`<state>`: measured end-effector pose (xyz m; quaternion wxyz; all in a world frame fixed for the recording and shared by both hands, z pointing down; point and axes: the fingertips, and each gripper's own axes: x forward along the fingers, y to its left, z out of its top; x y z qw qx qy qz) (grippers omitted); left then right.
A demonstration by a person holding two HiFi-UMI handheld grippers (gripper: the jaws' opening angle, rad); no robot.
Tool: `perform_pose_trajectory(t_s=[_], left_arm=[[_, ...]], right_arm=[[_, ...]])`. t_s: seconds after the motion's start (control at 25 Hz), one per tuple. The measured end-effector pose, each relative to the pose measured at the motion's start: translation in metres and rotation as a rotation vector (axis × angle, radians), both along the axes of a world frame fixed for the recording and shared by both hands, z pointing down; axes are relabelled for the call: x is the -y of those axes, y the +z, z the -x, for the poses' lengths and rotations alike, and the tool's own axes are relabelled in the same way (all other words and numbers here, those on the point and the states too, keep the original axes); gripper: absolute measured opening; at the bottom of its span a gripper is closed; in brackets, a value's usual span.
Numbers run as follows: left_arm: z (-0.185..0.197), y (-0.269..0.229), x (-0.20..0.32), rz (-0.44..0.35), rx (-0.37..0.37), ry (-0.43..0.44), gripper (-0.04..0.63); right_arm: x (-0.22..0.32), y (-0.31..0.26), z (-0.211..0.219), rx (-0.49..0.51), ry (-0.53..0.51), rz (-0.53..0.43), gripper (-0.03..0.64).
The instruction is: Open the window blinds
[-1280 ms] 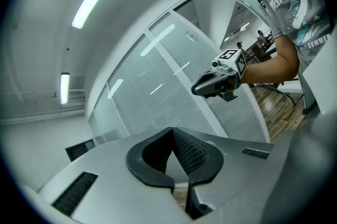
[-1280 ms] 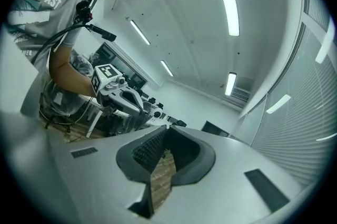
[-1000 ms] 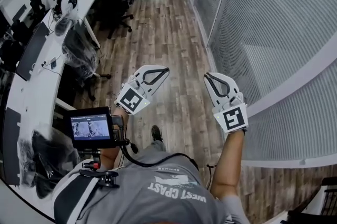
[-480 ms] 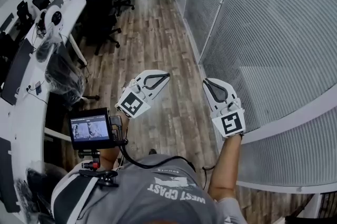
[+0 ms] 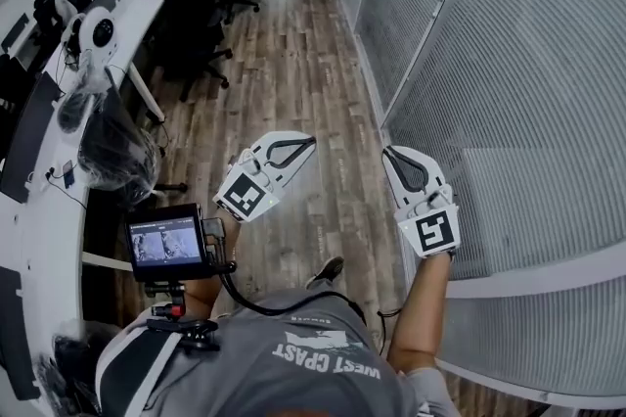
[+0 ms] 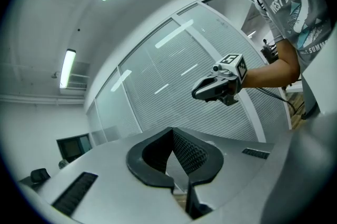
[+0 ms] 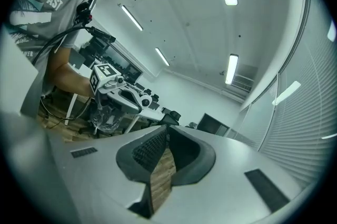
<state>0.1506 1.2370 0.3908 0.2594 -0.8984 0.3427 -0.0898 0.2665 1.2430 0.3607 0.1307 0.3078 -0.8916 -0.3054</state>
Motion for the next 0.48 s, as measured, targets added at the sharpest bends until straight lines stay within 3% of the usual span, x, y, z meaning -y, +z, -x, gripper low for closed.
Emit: perform_pose_trajectory(t_s=[0.48], left_arm=[[0.003,0.007,0.189,0.016,0.013,-0.091,0.003]], right_arm=[[0.202,0.009,-0.004,0.014,-0.072,0.016,0.002]])
